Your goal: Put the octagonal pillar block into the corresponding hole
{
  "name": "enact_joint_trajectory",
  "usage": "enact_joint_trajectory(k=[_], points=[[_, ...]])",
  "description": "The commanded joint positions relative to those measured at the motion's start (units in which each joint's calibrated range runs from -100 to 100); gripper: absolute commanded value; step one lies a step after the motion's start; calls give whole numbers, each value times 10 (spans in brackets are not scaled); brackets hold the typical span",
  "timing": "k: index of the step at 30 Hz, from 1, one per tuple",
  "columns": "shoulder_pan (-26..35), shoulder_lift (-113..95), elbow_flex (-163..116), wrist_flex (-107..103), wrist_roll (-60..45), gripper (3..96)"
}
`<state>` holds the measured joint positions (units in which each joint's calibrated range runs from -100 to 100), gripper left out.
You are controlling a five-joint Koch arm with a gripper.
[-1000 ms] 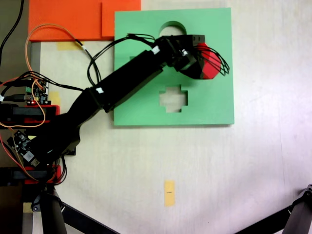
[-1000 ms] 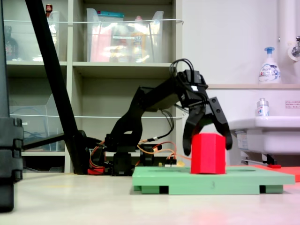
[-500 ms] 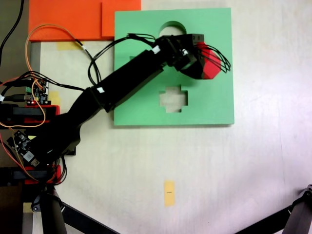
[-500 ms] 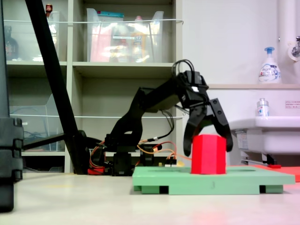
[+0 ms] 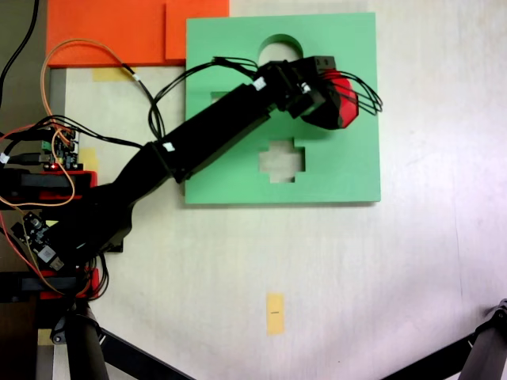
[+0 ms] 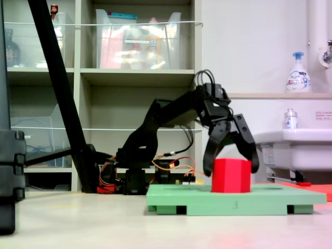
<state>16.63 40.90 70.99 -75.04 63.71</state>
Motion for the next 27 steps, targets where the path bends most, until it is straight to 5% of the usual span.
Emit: enact_joint_trajectory(k=[1,11,14,24,27], points=[[-6,10,10,43,0,413],[-13,37,10,71,0,551],[-11,-4,10,68,0,943],[-24,-445,10,-70,-93,951],[-37,-624,8,-110,-163,873]])
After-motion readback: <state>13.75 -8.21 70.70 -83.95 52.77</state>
